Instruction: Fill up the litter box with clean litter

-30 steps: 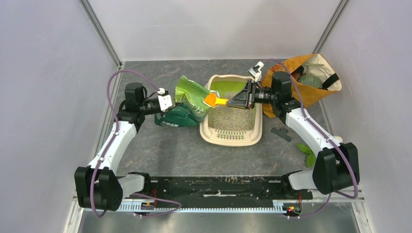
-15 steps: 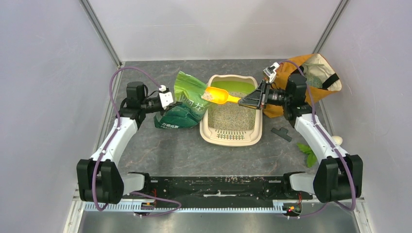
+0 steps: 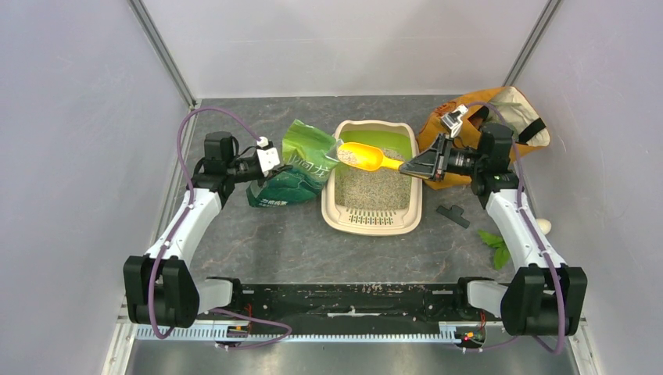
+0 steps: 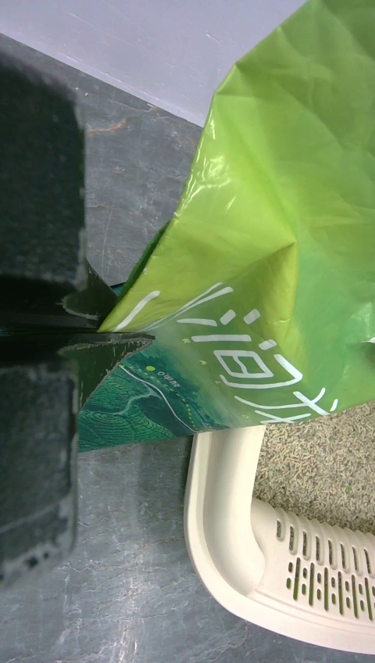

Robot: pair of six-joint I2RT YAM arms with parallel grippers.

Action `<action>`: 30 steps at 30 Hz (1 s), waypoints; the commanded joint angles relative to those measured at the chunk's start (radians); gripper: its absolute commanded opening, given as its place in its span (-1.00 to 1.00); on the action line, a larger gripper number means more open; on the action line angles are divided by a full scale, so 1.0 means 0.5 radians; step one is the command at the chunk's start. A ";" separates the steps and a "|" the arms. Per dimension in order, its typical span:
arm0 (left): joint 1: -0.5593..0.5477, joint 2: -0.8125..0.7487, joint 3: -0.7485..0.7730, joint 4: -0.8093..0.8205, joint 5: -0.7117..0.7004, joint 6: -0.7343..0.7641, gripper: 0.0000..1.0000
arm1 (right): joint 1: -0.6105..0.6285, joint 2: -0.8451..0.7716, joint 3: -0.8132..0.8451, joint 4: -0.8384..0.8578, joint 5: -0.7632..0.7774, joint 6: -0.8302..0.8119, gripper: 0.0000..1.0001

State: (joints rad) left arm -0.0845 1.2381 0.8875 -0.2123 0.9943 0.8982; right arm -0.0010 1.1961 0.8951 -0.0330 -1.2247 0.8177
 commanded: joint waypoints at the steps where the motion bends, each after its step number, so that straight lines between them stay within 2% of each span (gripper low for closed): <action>1: 0.003 0.001 0.081 -0.008 0.021 -0.005 -0.96 | -0.143 -0.033 0.028 -0.075 -0.108 -0.101 -1.00; 5: 0.003 -0.015 0.083 -0.026 0.024 -0.002 -0.96 | -0.292 0.022 0.093 -0.160 -0.097 -0.164 -1.00; 7: 0.003 -0.031 0.084 -0.032 0.024 -0.008 -0.96 | -0.329 0.058 0.232 -0.529 0.033 -0.489 -1.00; 9: 0.006 -0.053 0.081 -0.030 0.021 -0.036 -0.96 | -0.316 0.115 0.420 -1.037 0.260 -0.920 -1.00; 14: 0.047 -0.109 0.055 0.053 -0.005 -0.173 -0.96 | -0.130 0.226 0.713 -1.552 0.948 -1.412 -1.00; 18: 0.084 -0.130 0.045 0.078 -0.025 -0.237 -0.96 | 0.265 0.230 0.866 -1.670 1.595 -1.616 -1.00; 24: 0.150 -0.180 0.018 0.166 -0.031 -0.380 -0.96 | 0.766 0.193 0.928 -1.610 2.484 -2.026 -1.00; 28: 0.166 -0.229 -0.001 0.172 -0.037 -0.392 -0.96 | 1.032 0.125 0.855 -1.539 2.748 -2.240 -1.00; 30: 0.166 -0.235 0.001 0.200 -0.048 -0.452 -0.96 | 1.045 0.114 0.878 -1.546 2.713 -2.199 -1.00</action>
State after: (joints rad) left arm -0.0063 1.1648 0.8848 -0.2039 0.9661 0.7464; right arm 0.4858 1.3094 1.3136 -0.8333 -0.0338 -0.1844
